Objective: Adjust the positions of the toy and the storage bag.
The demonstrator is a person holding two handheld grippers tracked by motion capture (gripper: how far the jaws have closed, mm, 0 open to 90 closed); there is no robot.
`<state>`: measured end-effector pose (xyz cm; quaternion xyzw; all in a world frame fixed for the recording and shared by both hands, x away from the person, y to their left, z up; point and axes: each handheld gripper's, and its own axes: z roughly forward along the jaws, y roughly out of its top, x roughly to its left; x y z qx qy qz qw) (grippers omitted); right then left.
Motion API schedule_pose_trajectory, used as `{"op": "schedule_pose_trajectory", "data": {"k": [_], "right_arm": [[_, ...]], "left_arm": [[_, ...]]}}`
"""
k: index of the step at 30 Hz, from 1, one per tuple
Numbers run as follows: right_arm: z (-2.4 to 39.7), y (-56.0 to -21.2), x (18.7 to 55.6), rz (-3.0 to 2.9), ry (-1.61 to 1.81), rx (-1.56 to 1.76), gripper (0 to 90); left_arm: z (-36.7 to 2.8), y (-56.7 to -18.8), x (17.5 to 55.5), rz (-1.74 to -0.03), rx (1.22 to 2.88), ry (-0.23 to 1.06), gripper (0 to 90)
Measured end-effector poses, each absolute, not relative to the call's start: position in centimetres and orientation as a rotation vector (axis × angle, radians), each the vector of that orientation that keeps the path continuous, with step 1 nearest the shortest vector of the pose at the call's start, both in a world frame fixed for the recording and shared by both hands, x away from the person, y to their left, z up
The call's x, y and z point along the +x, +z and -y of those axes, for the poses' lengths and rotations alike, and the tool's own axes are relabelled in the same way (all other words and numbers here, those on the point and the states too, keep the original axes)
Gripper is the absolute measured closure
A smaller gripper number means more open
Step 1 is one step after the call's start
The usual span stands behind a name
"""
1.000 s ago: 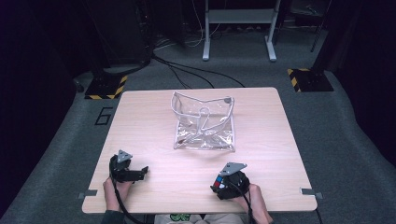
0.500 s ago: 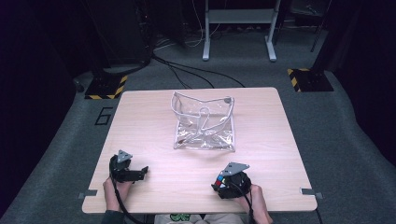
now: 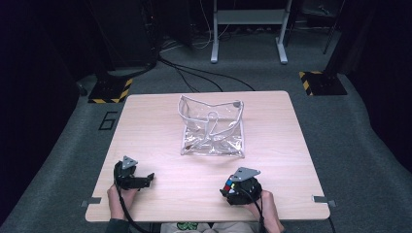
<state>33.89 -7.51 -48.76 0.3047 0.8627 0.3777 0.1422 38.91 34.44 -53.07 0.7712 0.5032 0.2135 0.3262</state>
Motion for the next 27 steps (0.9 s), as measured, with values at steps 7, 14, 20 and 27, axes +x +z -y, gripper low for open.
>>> {"op": "schedule_pose_trajectory", "data": {"k": [7, 14, 20, 27], "right_arm": [[7.6, -48.1, 34.1, -2.474, 1.098, 0.872, 32.9], [7.7, -47.6, 34.5, -2.464, 1.099, 0.869, 33.0], [7.7, -47.0, 34.9, -2.456, 1.099, 0.863, 33.0], [7.7, -46.4, 35.5, -2.446, 1.1, 0.857, 32.9]], "left_arm": [[-34.4, -53.1, 38.9, -1.319, 2.021, 0.56, 3.2], [-34.5, -53.1, 38.9, -1.317, 2.021, 0.556, 3.2], [-34.5, -53.1, 38.9, -1.317, 2.022, 0.556, 3.2], [-34.5, -53.1, 38.9, -1.317, 2.022, 0.556, 3.3]]}}
